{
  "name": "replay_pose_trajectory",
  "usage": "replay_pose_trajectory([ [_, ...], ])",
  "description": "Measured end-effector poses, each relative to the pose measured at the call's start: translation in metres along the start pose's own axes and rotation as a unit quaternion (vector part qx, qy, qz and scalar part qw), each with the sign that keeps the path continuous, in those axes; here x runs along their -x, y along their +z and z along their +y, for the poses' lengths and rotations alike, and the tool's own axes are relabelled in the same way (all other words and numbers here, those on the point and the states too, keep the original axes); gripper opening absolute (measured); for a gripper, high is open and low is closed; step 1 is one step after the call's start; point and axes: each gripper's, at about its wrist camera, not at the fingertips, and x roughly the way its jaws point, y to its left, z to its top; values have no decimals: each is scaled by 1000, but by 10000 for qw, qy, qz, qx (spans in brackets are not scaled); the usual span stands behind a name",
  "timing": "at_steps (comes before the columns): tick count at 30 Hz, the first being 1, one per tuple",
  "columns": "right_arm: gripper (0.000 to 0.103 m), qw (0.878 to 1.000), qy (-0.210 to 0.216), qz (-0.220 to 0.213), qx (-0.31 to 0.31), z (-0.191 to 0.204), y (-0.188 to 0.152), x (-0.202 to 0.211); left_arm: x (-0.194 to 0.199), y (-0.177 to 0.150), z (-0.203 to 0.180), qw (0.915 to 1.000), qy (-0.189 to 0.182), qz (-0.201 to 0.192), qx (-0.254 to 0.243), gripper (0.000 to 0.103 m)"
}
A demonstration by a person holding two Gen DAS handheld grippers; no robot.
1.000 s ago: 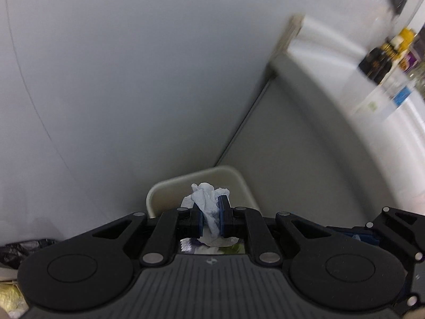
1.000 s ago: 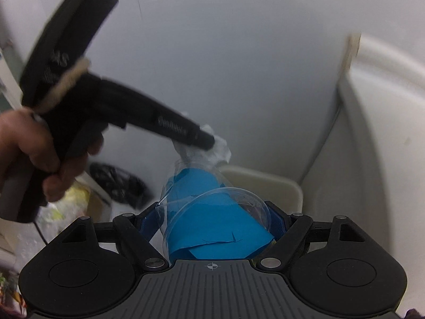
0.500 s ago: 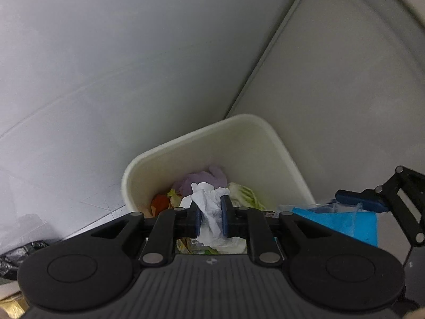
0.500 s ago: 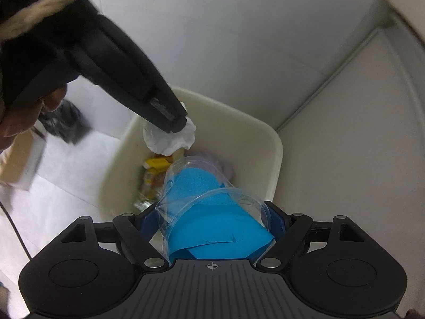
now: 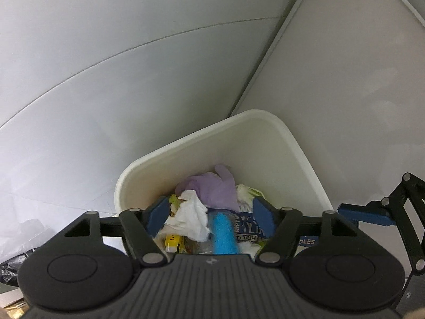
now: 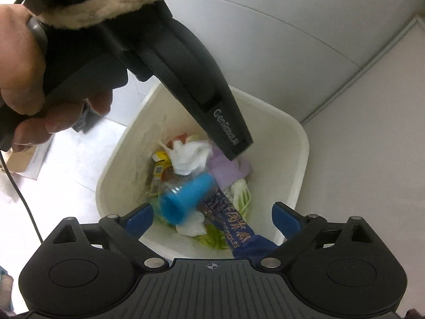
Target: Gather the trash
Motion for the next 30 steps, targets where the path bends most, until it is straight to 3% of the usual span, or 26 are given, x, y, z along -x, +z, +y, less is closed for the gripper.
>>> replay_pose_trajectory([
  [5, 98, 9998, 144, -123, 14, 3, 4, 16, 11, 11, -1, 10000, 49, -46, 62, 72],
  [11, 98, 9988, 312, -389, 21, 9, 3, 67, 45, 15, -6, 9995, 205, -136, 206, 77],
  [17, 98, 9965, 487, -685, -1, 14, -9, 140, 112, 9, -16, 9976, 325, -193, 578, 85],
  [21, 98, 9943, 576, -900, -64, 11, -19, 191, 160, 7, -34, 9947, 630, -347, 735, 92],
  [26, 98, 9928, 428, -1118, -16, 3, -33, 245, 213, 0, -57, 9902, 793, -538, 1018, 100],
  [30, 98, 9909, 385, -1217, -423, -15, -44, 283, 245, -7, -75, 9877, 876, -595, 1152, 102],
])
